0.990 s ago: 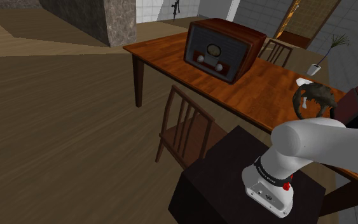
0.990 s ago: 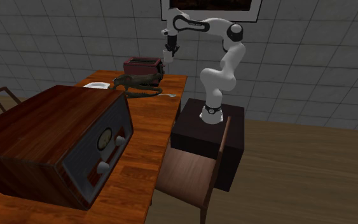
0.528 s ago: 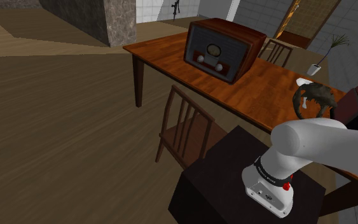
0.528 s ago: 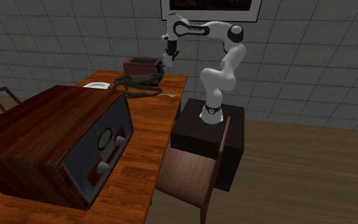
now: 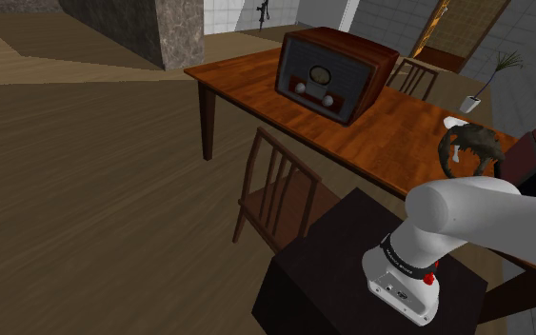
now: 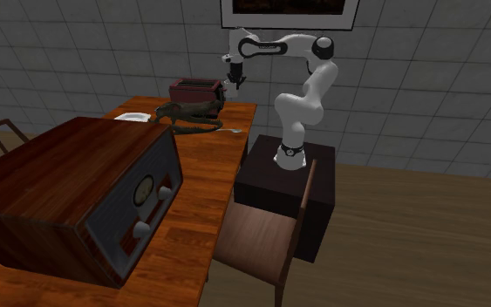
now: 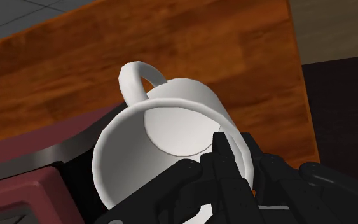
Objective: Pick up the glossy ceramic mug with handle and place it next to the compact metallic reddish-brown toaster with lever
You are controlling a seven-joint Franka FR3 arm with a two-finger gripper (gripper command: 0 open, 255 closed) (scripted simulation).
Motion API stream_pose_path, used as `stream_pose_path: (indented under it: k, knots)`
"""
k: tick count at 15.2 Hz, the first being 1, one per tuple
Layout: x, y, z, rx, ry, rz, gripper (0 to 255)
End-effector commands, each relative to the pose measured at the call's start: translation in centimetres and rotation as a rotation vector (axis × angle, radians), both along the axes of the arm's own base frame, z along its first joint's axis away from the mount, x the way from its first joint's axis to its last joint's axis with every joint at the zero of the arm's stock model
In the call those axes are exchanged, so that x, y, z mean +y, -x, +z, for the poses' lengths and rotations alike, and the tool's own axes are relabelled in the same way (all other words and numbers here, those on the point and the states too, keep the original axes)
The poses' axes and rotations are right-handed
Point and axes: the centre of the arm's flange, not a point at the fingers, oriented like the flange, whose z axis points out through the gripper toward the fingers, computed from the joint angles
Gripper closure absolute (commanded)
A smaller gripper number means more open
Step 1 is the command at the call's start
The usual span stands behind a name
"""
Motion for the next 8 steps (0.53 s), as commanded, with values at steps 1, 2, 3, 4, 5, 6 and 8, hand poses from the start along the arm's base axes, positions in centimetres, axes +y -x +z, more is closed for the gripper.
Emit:
stream_pose_path:
  k: [1, 2, 3, 4, 5, 6, 8]
  knots:
    - [0.0, 0.0, -1.1, 0.000, 0.000, 0.000, 255]
    - [0.0, 0.0, -1.7, 0.000, 0.000, 0.000, 255]
    - [0.0, 0.0, -2.2, 0.000, 0.000, 0.000, 255]
    - [0.0, 0.0, -2.7, 0.000, 0.000, 0.000, 255]
    - [0.0, 0.0, -3.3, 0.000, 0.000, 0.000, 255]
    - [0.0, 0.0, -3.8, 0.000, 0.000, 0.000, 255]
    - [0.0, 0.0, -4.8, 0.000, 0.000, 0.000, 255]
